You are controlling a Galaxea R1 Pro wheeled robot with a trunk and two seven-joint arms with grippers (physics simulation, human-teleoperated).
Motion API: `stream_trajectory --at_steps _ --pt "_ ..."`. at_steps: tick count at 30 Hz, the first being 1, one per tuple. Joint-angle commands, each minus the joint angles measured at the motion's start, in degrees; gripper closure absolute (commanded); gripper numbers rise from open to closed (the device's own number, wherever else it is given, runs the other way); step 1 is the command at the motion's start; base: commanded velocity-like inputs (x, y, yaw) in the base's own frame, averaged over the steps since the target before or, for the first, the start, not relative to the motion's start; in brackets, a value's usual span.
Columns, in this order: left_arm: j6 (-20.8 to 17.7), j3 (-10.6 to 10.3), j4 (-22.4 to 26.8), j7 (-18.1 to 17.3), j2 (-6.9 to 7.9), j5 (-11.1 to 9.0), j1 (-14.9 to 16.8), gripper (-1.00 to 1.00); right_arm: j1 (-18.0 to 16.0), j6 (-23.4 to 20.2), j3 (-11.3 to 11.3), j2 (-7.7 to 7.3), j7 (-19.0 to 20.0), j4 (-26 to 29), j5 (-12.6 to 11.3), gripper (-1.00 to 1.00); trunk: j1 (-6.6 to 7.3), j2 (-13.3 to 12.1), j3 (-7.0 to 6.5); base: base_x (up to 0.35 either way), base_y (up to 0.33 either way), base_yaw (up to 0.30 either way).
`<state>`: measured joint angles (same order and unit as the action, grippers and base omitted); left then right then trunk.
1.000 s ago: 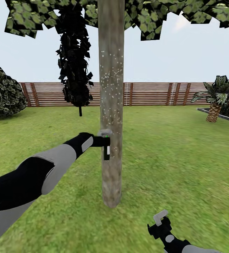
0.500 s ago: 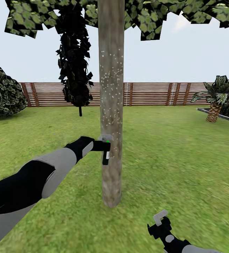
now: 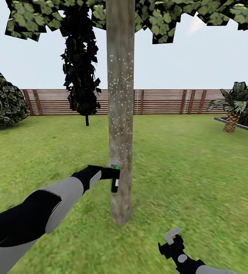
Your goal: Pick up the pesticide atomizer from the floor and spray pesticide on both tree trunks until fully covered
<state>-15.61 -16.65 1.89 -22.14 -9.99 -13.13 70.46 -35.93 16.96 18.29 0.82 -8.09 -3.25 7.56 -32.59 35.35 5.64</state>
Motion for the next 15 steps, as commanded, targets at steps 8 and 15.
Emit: stream_trajectory --at_steps 8,15 --pt "1.9 0.4 0.0 -0.1 -0.01 -0.1 -4.0 1.0 0.0 0.0 0.0 0.05 0.0 0.0 0.0 -1.0 0.0 0.0 -0.02 0.0 0.0 0.0" --pt "9.6 0.9 0.0 0.3 0.48 -0.1 -8.5 1.0 0.0 0.0 0.0 0.06 0.0 0.0 0.0 -1.0 0.0 0.0 -0.02 0.0 0.0 0.0"
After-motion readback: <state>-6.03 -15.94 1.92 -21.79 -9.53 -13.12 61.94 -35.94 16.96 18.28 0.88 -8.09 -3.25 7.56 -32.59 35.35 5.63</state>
